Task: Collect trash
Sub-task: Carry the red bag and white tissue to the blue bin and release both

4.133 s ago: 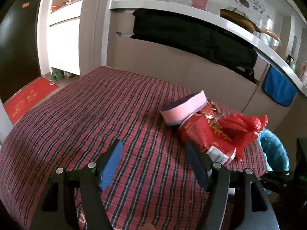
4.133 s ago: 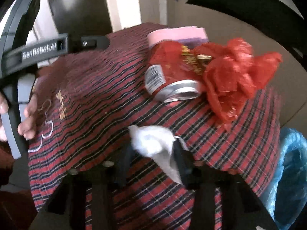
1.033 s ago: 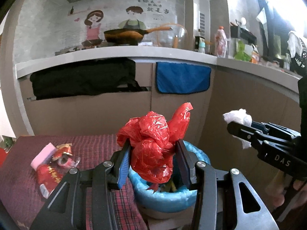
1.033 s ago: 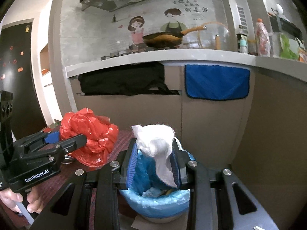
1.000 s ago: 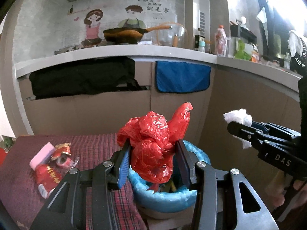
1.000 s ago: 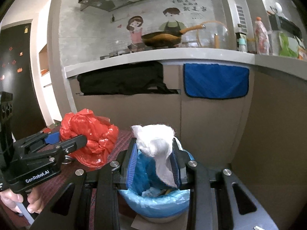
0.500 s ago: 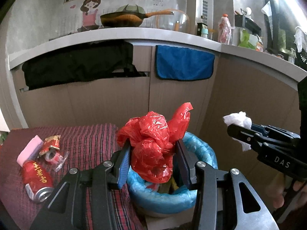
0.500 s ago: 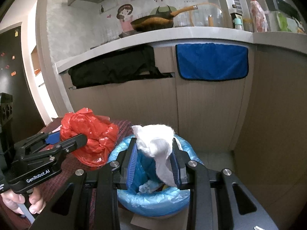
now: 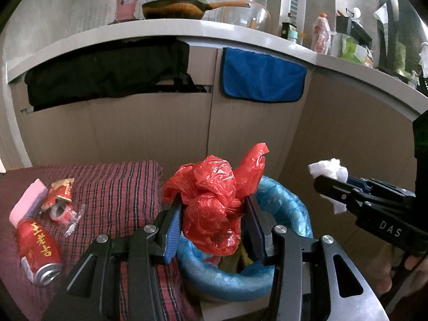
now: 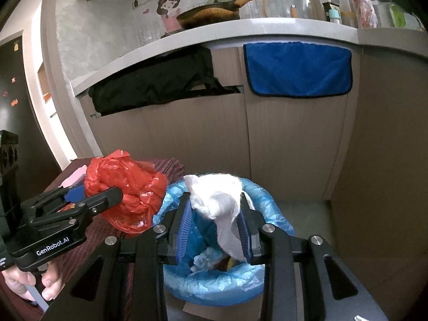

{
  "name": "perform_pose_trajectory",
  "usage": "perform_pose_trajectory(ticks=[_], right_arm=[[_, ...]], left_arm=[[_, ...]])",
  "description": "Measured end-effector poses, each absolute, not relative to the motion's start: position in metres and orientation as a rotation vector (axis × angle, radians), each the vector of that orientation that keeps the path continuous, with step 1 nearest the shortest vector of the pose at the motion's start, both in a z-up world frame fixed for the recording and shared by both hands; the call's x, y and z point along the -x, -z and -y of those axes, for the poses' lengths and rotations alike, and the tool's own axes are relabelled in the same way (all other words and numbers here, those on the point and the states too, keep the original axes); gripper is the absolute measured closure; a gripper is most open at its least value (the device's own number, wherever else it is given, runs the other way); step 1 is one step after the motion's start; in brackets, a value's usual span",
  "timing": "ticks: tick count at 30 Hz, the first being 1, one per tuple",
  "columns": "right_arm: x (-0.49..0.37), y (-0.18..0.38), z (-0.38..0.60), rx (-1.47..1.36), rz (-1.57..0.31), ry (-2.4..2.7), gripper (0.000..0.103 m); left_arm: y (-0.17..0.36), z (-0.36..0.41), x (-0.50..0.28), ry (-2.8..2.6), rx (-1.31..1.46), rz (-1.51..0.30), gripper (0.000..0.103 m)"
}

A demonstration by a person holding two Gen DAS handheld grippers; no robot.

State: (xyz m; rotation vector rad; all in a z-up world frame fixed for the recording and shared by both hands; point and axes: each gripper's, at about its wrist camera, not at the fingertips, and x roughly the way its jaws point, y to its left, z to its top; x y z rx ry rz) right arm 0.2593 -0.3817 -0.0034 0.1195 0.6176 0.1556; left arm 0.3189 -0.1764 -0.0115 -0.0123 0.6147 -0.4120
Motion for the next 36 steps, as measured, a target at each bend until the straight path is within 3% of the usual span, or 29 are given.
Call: perform_pose_trajectory(ticks=[24, 27, 31, 36], right_arm=[[-0.297, 0.041, 0.393, -0.174, -0.711, -0.161, 0.073], [-0.300, 0.043, 0.395, -0.193, -0.712, -0.186, 0.069], [-0.302, 0.046, 0.390, -0.176, -0.726, -0.191, 0.050], [-0.300, 0.046, 0.386, -0.157, -0.736, -0.184, 0.043]], left_arm=[[0.048, 0.195, -0.369, 0.449, 0.059, -0.756, 0.057], [0.050, 0.192, -0.377, 0.476, 0.101, -0.783, 0.053], [0.052, 0.188, -0.382, 0.453, 0.112, -0.798, 0.046], [0.045, 0.175, -0.380, 0.428, 0.140, -0.782, 0.045]])
